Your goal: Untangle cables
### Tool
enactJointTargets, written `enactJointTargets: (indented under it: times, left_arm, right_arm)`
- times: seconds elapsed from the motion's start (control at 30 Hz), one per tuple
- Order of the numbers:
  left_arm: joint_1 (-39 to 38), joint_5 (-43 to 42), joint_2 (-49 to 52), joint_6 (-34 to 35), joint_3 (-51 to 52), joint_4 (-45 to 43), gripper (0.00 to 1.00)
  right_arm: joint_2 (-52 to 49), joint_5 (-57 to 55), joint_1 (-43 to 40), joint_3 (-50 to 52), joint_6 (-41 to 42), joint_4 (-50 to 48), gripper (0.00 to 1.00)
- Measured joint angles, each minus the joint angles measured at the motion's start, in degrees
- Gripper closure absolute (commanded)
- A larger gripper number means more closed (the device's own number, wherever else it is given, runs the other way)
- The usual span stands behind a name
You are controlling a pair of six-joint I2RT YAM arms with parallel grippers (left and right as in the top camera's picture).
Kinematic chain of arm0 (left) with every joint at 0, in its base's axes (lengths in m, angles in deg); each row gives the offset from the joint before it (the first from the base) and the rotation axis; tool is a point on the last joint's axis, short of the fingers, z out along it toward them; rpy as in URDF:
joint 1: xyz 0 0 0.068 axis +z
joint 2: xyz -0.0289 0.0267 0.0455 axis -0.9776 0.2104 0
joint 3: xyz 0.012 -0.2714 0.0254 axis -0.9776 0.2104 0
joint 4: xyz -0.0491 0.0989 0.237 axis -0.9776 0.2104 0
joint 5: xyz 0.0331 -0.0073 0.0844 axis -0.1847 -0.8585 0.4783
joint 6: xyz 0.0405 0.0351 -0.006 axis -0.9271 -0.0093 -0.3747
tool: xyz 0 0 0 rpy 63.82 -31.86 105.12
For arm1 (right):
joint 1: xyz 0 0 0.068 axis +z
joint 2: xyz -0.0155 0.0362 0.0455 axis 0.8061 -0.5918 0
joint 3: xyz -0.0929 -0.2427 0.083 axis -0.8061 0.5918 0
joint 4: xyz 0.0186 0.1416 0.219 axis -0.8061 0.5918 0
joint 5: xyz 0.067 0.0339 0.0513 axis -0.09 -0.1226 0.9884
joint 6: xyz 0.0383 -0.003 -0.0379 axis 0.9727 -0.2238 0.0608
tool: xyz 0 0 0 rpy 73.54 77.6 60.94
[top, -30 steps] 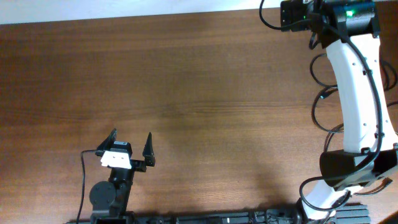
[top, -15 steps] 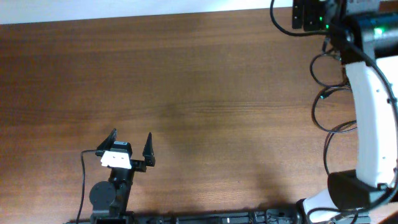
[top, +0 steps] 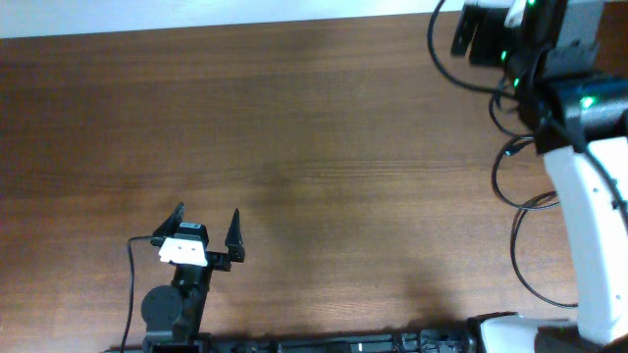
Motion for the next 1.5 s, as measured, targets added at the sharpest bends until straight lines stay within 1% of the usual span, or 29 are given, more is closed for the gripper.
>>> enactJointTargets:
  times: [0.07,0.23,0.3,0.33,0.37,0.43,0.53,0.57,0.63,0.7,0.77,0.9,1.23,1.43,1.5]
  left_arm:
    - [0.02,0.04,0.0,0.02,0.0,0.02,0.01]
    - [0.02,0.22,0.0,0.02,0.0,0.02,0.01]
    - [0.02,0.22,0.0,0.02,0.0,0.02,0.01]
    - [0.02,0.22,0.0,0.02,0.0,0.02,0.01]
    - [0.02,0.22,0.0,0.0,0.0,0.02,0.01]
    - [0.02,0.26,0.0,0.02,0.0,0.02,0.01]
    - [0.02,0.39,0.0,0.0,0.0,0.04,0.01]
    - [0.02,0.42,0.02,0.0,0.0,0.04,0.01]
    - [0.02,0.39,-0.11,0.02,0.0,0.04,0.01]
    - [0.02,0.42,-0.15,0.02,0.0,0.04,0.01]
    - [0.02,0.42,-0.17,0.02,0.0,0.04,0.01]
    - [0.02,0.42,-0.17,0.0,0.0,0.07,0.01]
    - [0.02,0.42,-0.17,0.02,0.0,0.04,0.01]
    - [0.02,0.42,-0.17,0.0,0.0,0.04,0.01]
    - [0.02,0.42,-0.17,0.0,0.0,0.04,0.01]
  right_arm:
    - [2.73,0.22,0.0,6.78,0.61,-3.3,0.02]
    - [10.86,0.68,0.0,24.15,1.09,-17.9,0.01]
    - [14.23,0.92,0.0,31.08,1.18,-25.49,0.01]
    - [16.52,1.38,0.0,36.06,1.25,-30.95,0.01]
    - [17.84,1.55,0.0,38.93,1.25,-33.24,0.01]
    - [20.44,2.32,0.0,45.55,1.29,-41.4,0.01]
    - [24.55,3.1,0.04,54.84,1.29,-50.82,0.02]
    - [26.69,3.45,0.04,59.82,1.27,-56.87,0.01]
    - [28.76,3.67,0.04,64.67,1.29,-64.17,0.01]
    - [32.06,3.96,0.04,71.01,1.29,-70.53,0.01]
    - [34.4,4.09,0.04,75.97,1.31,-74.93,0.01]
    - [39.08,4.09,0.04,83.58,1.27,-78.44,0.01]
    - [50.95,4.09,0.04,95.21,1.46,-78.95,0.01]
    - [56.24,4.09,0.04,96.39,1.49,-76.7,0.01]
    - [57.48,4.11,0.04,96.39,1.46,-74.27,0.01]
